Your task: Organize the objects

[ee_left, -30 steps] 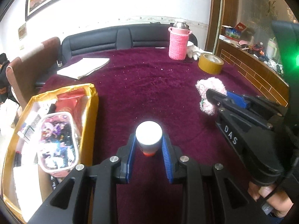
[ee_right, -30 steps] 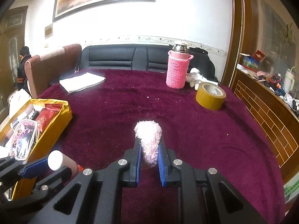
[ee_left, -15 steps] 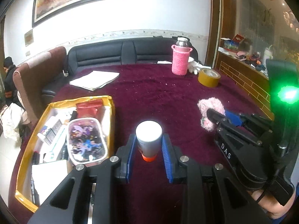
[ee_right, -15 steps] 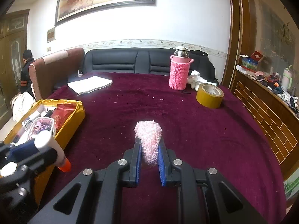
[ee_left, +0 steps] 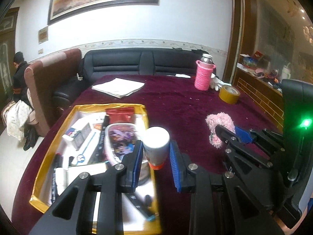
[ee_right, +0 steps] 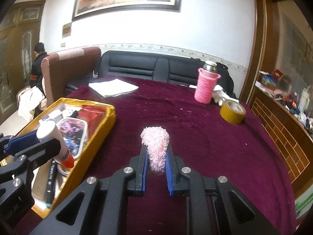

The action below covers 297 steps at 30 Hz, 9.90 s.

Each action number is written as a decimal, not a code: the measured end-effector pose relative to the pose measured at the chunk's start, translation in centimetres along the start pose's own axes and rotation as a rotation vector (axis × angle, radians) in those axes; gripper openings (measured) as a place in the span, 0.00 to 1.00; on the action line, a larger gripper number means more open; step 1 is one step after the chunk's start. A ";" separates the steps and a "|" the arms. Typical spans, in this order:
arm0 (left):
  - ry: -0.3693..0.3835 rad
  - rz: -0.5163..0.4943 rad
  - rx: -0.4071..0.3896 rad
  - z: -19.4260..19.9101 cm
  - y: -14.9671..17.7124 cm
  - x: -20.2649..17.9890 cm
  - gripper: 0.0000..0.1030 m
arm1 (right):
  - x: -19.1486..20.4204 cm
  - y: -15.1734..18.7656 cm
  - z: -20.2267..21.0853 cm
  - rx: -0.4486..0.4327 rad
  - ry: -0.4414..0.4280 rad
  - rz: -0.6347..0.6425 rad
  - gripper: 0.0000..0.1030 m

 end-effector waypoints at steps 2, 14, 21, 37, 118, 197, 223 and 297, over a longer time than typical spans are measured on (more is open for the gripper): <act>-0.012 0.018 -0.011 0.6 0.1 1.3 0.26 | 1.2 -0.2 0.2 -0.005 -0.006 0.020 0.17; -0.090 0.137 -0.013 1.8 1.3 9.1 0.26 | 7.1 -1.2 0.6 0.009 -0.133 0.069 0.17; -0.113 0.180 0.006 1.6 2.3 11.8 0.26 | 9.7 -0.8 0.2 0.040 -0.224 0.082 0.17; -0.050 0.190 0.062 -0.9 1.2 13.8 0.26 | 13.5 -0.2 -1.9 0.139 -0.397 0.066 0.18; -0.193 0.156 0.048 -1.6 2.5 11.9 0.99 | 13.8 1.2 -0.2 0.002 -0.332 0.163 0.78; -0.488 0.029 -0.047 4.1 5.5 7.4 1.00 | 8.0 5.0 1.8 -0.023 -0.297 0.045 0.99; -0.483 0.035 -0.049 4.5 5.7 7.4 1.00 | 7.9 5.2 1.7 -0.017 -0.296 0.050 1.00; -0.478 0.066 -0.018 4.5 6.2 7.8 1.00 | 7.7 5.5 1.3 0.016 -0.299 0.043 1.00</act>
Point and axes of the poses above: each gripper's, at about its wrist camera, not at the fingertips, and z roughly against the way its jaws point, x to its left, y to its underside, the point moved 2 cm from there along -z, roughly the way its jaws point, and after that the axes turned 1 degree about x, right-handed, at the moved point
